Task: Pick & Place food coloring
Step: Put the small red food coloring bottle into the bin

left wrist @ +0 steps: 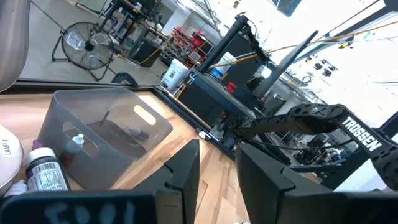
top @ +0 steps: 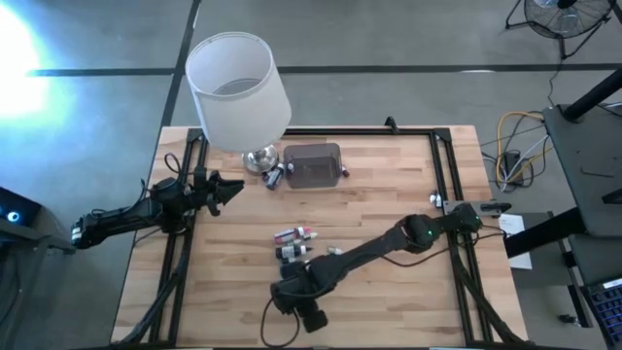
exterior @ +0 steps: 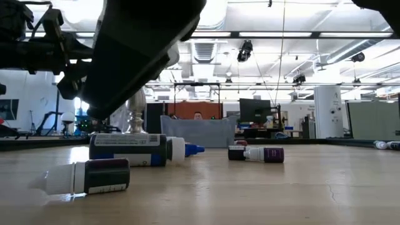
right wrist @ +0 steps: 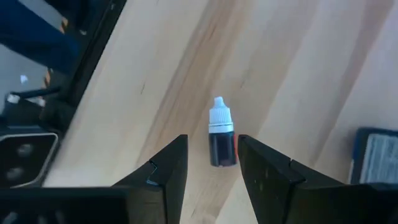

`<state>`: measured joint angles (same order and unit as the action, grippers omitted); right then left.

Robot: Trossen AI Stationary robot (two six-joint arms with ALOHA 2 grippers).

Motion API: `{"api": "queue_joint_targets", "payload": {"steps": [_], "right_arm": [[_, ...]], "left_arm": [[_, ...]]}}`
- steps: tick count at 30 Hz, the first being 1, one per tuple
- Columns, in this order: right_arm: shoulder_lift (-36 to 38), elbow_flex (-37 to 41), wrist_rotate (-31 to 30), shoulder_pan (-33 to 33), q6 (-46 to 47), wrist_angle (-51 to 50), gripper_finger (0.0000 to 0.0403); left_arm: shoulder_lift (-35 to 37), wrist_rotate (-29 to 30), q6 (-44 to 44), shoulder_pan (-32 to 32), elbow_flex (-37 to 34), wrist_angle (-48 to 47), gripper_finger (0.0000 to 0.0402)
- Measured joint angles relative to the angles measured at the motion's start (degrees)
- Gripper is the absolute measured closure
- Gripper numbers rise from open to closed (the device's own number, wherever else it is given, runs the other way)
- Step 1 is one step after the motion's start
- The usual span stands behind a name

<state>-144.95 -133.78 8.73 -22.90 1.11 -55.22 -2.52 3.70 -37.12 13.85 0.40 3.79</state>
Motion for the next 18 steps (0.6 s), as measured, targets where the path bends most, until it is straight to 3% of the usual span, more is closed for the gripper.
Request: {"api": "queue_joint_targets", "payload": {"steps": [18], "right_arm": [[-0.79,3.26,-2.2,-1.39,1.3,8.57,0.0266]], "left_arm": [[0.0,-0.01,0.0,0.0,0.0,-0.01,0.0316]]}}
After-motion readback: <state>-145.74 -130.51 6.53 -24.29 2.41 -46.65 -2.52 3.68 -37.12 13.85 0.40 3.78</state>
